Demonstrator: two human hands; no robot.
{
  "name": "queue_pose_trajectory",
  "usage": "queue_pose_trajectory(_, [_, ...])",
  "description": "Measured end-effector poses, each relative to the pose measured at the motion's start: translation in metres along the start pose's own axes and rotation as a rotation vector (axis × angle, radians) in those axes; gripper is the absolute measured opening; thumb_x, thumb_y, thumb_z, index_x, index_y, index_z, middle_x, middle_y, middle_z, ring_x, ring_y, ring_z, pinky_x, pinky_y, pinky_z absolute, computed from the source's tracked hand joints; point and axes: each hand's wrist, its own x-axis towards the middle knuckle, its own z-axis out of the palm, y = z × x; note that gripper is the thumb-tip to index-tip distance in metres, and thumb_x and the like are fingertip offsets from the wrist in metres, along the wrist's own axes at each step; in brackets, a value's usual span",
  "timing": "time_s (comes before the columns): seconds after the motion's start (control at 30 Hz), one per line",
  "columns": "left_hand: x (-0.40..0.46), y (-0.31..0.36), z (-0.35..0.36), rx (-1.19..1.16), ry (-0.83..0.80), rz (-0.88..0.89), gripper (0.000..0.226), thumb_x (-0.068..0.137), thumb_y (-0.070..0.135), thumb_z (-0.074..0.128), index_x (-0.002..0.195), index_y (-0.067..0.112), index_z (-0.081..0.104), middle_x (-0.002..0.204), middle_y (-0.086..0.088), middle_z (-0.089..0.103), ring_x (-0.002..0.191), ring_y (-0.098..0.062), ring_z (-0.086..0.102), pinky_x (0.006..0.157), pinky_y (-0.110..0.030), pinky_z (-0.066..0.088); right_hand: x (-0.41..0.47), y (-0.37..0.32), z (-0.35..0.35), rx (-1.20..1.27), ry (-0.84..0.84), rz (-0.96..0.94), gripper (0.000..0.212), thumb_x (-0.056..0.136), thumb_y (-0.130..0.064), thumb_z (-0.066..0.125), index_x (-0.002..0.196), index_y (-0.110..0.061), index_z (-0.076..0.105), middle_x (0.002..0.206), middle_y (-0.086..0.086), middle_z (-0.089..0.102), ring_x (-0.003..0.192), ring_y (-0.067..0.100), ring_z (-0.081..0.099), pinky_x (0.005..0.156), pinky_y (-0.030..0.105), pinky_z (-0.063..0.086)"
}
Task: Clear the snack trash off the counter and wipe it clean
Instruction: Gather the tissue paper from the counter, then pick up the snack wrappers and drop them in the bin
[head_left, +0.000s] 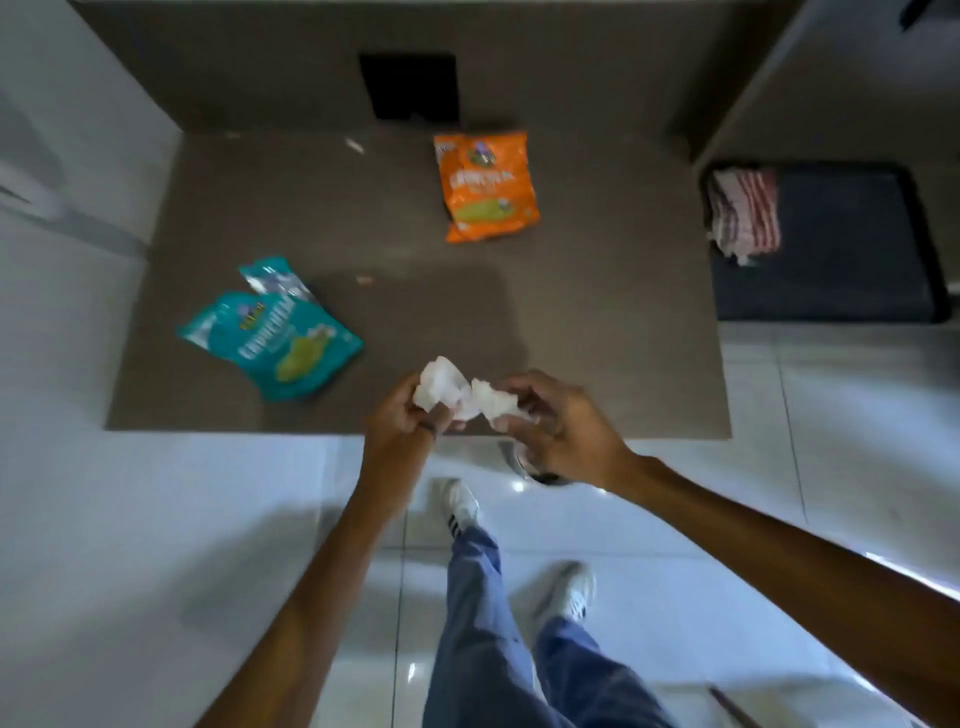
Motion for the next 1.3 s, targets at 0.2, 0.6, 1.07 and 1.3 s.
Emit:
queue_pose_trajectory(0.2, [-0.066, -0.149, 0.069, -0.109, -0.087, -0.506, 0.033, 0.074, 0.018, 0.086, 0.101, 0.027, 0.069, 0.093, -0.010, 0.080, 0.071, -0.025, 0.076, 0.071, -0.035, 0.066, -0.122, 0.164, 0.040, 0.014, 0.022, 0.530, 0.031, 0.086, -0.029, 0.082, 0.113, -0.025, 0.068, 0.089, -0.013, 0.071, 0.075, 0.001, 0.063, 0.073, 0.013, 0.052])
queue_pose_trajectory(0.6, [0.093, -0.389, 0.214, 0.015, 0.009, -0.815, 0.024, 0.107, 0.017, 0.052, 0.113, 0.000, 0.068, 0.101, -0.020, 0.069, 0.061, -0.025, 0.069, 0.040, -0.025, 0.059, -0.063, 0.453, 0.111, 1.090, 0.610, 1.202, 0.029, 0.101, -0.019, 0.063, 0.119, 0.004, 0.062, 0.114, 0.026, 0.069, 0.087, 0.031, 0.070, 0.065, 0.032, 0.061])
queue_pose_trajectory(1.07, [-0.061, -0.205, 0.151, 0.750, 0.125, 0.294, 0.026, 0.094, 0.001, 0.062, 0.117, -0.002, 0.074, 0.121, -0.015, 0.075, 0.114, -0.034, 0.069, 0.102, -0.038, 0.054, -0.131, 0.199, 0.056, -0.261, 0.274, 0.277, 0.030, 0.098, -0.015, 0.055, 0.125, -0.015, 0.068, 0.120, 0.007, 0.074, 0.109, 0.022, 0.065, 0.088, 0.033, 0.058])
queue_pose_trajectory(1.3, [-0.027, -0.074, 0.057, 0.923, 0.619, 0.581, 0.051, 0.085, 0.014, 0.064, 0.136, 0.013, 0.065, 0.150, -0.017, 0.052, 0.146, -0.043, 0.045, 0.124, -0.039, 0.030, -0.038, 0.056, 0.041, -0.492, 0.444, -0.368, 0.040, 0.092, -0.008, 0.057, 0.130, -0.017, 0.065, 0.144, 0.010, 0.062, 0.140, 0.032, 0.050, 0.111, 0.047, 0.044])
